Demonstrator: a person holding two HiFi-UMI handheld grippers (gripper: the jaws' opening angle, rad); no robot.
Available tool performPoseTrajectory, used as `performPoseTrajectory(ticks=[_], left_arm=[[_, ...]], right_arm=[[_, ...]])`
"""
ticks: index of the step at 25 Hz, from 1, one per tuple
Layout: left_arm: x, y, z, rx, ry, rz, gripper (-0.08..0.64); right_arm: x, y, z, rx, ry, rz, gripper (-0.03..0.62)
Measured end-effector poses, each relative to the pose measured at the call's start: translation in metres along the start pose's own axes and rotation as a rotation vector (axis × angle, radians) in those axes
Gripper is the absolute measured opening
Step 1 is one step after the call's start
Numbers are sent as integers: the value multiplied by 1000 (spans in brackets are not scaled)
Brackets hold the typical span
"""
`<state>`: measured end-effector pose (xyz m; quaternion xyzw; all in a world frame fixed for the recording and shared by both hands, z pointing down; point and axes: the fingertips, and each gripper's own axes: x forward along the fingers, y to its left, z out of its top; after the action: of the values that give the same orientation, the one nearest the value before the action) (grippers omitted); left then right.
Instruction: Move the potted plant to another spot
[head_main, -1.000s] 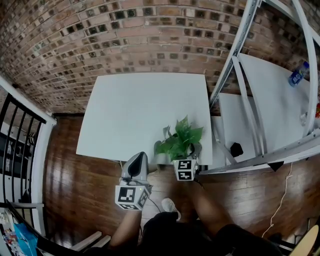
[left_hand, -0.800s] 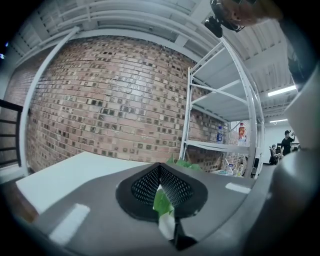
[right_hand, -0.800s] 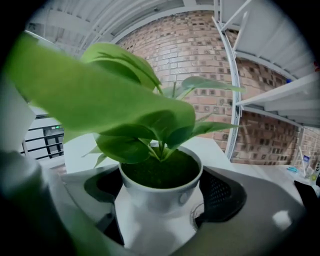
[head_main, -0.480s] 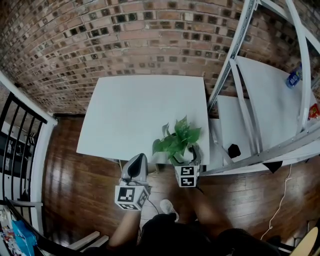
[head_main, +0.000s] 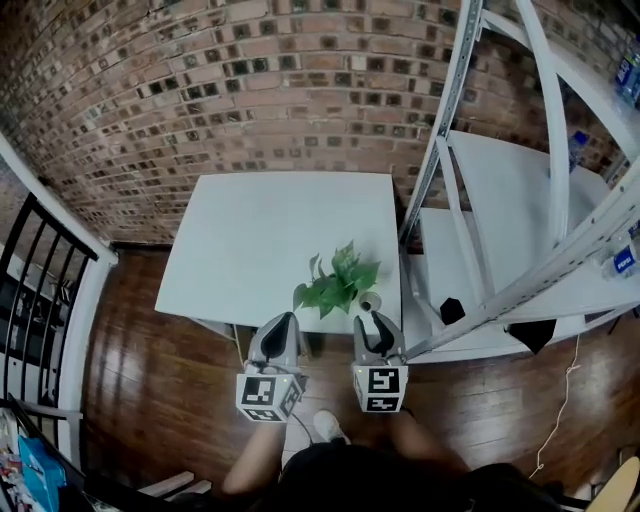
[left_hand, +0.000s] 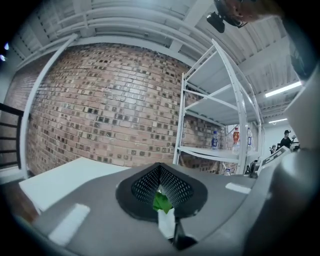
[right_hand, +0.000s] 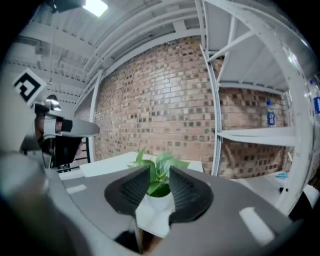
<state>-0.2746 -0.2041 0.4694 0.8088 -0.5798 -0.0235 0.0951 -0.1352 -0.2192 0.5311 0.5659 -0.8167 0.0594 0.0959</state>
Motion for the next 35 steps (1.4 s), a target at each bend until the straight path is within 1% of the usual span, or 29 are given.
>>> performPoseTrajectory(ticks=[1,2,3,5,8,13,22,27,35], left_arm=[[-1,-5,3,3,-11,-1,15],[-3,-11,7,6,-21,-2,15],[-5,-17,10,9,-28,-4,15],[-9,-30,19,13,-39,-5,15],[-13,-49,28,22,-60,-11,15],[-21,-84,38,62,-91,-42,15],[-31,-132,54,87,-123,-75,15],[-38,-143,58,93,-130,-68,15],[-38,-139,52,96,-121,-48,15]], right_arm=[[-5,-4,14,0,-31,-6,85],[-10,-6,27,-4,-57,-8,20],[-16,-7,39,-13,-79,-4,3],[-26,-7,59,-35,-111,11,2],[-38,-8,76,-43,-135,26,2],[-61,-12,87,-43,-138,34,2],[-94,-22,105,-60,-168,41,2],[-105,-22,110,-60,-188,52,2],[-105,-13,102,-72,-180,87,2]])
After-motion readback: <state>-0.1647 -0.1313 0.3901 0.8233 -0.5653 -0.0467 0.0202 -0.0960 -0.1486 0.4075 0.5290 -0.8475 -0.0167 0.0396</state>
